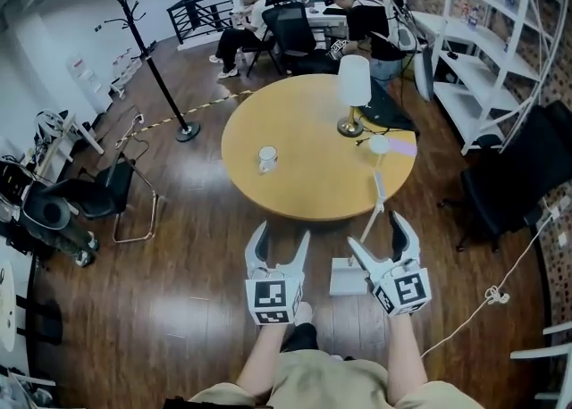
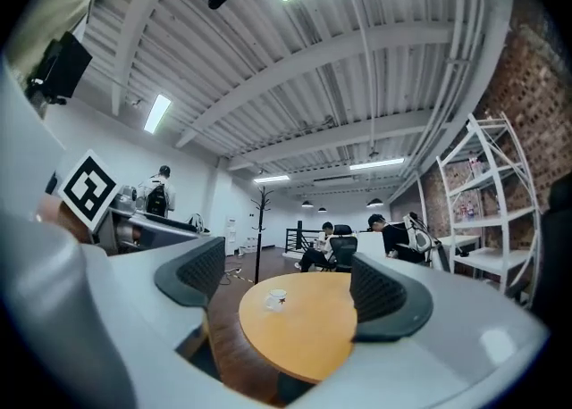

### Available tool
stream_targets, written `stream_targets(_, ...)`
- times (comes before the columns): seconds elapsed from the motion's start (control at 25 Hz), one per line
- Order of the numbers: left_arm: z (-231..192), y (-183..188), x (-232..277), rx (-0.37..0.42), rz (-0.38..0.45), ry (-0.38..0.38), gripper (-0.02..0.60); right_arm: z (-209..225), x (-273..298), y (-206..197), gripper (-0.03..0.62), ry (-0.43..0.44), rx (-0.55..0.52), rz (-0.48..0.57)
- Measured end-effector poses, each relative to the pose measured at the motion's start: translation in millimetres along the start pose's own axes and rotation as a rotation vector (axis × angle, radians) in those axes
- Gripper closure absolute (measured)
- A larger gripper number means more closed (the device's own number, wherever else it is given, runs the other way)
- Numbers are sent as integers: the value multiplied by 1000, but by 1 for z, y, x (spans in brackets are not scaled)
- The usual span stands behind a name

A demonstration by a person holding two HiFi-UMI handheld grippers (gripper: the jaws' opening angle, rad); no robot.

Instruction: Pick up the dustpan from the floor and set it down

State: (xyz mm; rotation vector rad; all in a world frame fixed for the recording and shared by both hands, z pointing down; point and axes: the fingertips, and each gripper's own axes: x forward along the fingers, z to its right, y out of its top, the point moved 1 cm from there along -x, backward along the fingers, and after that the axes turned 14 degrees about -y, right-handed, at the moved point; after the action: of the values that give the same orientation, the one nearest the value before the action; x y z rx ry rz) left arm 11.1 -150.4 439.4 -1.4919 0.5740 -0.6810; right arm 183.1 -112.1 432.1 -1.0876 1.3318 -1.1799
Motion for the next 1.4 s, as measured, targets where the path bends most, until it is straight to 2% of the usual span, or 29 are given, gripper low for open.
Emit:
stream_targets(0.12,-39,-2,33,21,2,-6,264,-7,48,-10,151,19,21,-7)
stream_targets(0.32,-94,0,74,33,27,-34,258,-13,117,-25,157,-14,33,-30)
stream_targets(0.56,-128,-16,116,7,5,-97,245,-8,147,-55,157,-59,34,-87)
stream_targets(0.72,-112,-30,153,-17,-14,-182,244,29,142,-77,157,-139,46,-127)
stream_targets(0.92,-67,-53,209,-14,-94,-310,244,93,121,-117,157,-244,68,-213)
stream_targets(1.2,11,-98,267,-18,-232,-511,262,166,67,-196,164,-344,102,-393)
stream_targets(1.4,44,-137,287,-30,-305,-582,268,196,33,-257,164,-391,131,-496)
